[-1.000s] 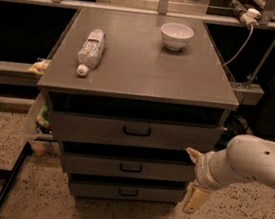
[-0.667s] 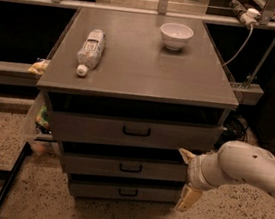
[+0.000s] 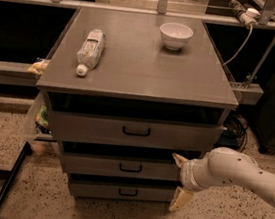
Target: Open middle drawer
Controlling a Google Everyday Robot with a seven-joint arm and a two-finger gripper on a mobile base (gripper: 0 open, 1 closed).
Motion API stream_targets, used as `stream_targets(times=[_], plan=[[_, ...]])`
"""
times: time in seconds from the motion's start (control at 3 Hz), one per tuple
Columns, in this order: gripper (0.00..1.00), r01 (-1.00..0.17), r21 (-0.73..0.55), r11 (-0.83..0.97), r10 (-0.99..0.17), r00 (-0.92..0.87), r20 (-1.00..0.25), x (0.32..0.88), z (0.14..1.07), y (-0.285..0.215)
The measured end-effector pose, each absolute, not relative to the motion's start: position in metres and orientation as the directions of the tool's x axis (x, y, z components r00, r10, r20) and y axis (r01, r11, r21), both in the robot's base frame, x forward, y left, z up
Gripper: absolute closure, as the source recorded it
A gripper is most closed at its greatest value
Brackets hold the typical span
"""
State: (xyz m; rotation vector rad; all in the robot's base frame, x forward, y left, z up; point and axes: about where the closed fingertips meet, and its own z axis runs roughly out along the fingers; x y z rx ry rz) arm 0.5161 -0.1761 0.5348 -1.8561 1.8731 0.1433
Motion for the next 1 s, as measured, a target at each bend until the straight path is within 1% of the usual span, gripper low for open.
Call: stream_targets(times=[0.33,1.0], plan=[[0.0,-0.963,-0.247,0.108,-0.893,0.015,-0.45,0.531,0.498,-0.174],[0.0,-0.962,-0.25,0.113,-0.872,0.025,-0.489,0.554,0.478,-0.165]])
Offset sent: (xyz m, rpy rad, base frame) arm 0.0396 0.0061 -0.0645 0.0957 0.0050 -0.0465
